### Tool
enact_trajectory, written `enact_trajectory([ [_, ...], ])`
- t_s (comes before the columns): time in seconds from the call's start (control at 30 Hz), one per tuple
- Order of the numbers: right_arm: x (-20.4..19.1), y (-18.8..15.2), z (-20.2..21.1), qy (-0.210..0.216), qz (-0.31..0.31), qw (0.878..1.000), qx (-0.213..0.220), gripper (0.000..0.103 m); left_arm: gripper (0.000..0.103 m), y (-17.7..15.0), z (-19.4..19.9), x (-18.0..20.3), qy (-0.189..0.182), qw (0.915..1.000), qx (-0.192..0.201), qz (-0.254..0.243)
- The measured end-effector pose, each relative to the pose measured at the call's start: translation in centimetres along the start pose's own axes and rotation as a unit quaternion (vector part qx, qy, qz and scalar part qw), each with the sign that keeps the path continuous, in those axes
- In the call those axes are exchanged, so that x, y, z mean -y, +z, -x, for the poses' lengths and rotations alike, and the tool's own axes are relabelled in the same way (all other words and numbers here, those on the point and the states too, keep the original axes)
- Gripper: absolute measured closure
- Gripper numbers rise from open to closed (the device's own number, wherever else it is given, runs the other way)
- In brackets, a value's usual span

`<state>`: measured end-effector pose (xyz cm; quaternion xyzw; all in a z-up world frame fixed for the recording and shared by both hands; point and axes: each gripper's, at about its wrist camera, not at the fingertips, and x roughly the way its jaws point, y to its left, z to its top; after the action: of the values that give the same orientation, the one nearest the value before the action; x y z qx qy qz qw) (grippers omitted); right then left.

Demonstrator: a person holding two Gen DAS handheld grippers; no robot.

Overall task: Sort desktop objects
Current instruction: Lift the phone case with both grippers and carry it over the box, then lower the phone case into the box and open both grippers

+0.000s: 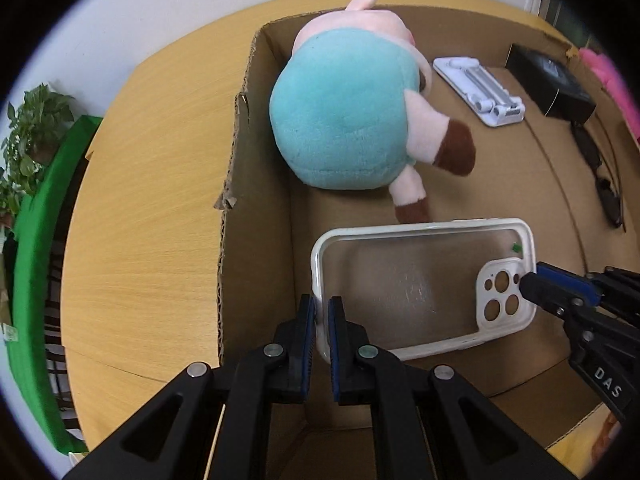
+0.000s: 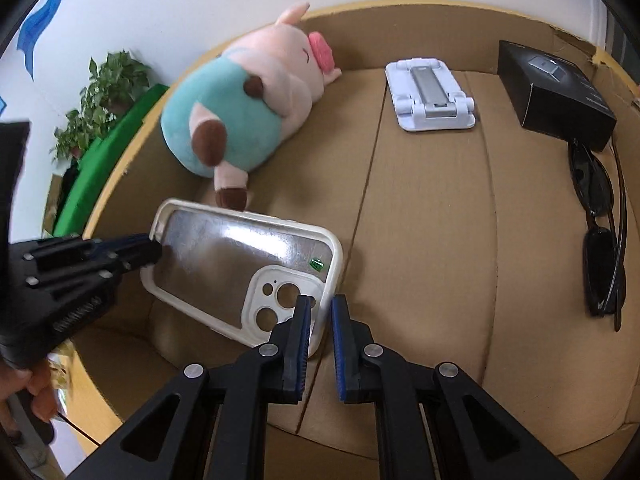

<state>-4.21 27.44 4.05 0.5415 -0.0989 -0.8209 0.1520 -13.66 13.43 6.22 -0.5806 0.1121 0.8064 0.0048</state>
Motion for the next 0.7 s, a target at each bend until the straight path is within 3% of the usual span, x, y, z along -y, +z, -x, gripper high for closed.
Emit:
enact_trajectory([
  [0.23, 0.1, -0.2, -0.3, 0.006, 0.002, 1.000, -0.013, 0.089, 0.097, -0.1, 0.3, -0.4, -0.010, 0.9998, -0.006, 0.015],
  [0.3, 0.2, -0.2, 0.3, 0.022, 0.001, 1.000, -0.005, 0.072, 0.094, -0.4, 0.6, -0.8, -0.018, 0.9995, -0.004, 0.026],
  [0.37, 0.2, -0.5, 1.7, 0.019, 0.005, 1.000, 0.019, 0.042, 0.085, -0.9, 1.4, -1.2, -0.014, 0.9994, 0.010, 0.032],
  [0.47, -0.1, -1.4, 5.1, 0.002, 0.028, 0.997, 0.077, 0.036, 0.083, -2.0, 4.2, -1.7, -0.038, 0.9957, 0.070, 0.046],
  [0.5, -0.2, -1.7, 6.4, -0.007, 0.036, 0.995, 0.097, 0.034, 0.082, -2.6, 5.5, -1.8, -0.053, 0.9924, 0.099, 0.052],
  [0.53, -0.1, -2.1, 7.8, -0.017, 0.044, 0.992, 0.120, 0.028, 0.075, -3.6, 7.4, -1.9, -0.071, 0.9851, 0.144, 0.063],
  [0.57, -0.1, -2.9, 9.8, -0.036, 0.053, 0.985, 0.157, 0.018, 0.060, -4.5, 8.7, -2.1, -0.079, 0.9784, 0.177, 0.071],
  [0.6, -0.1, -3.6, 11.3, -0.054, 0.058, 0.979, 0.188, 0.011, 0.051, -5.9, 10.6, -2.0, -0.087, 0.9665, 0.228, 0.080],
  [0.63, -0.1, -4.2, 12.6, -0.072, 0.061, 0.972, 0.217, 0.000, 0.031, -6.3, 11.4, -2.0, -0.089, 0.9585, 0.257, 0.085],
  [0.67, 0.1, -5.5, 14.4, -0.093, 0.068, 0.958, 0.262, 0.000, 0.018, -7.7, 12.7, -1.6, -0.085, 0.9443, 0.304, 0.093],
  [0.7, 0.3, -6.2, 15.2, -0.105, 0.074, 0.950, 0.286, 0.000, 0.017, -8.4, 13.5, -0.8, -0.080, 0.9319, 0.340, 0.099],
])
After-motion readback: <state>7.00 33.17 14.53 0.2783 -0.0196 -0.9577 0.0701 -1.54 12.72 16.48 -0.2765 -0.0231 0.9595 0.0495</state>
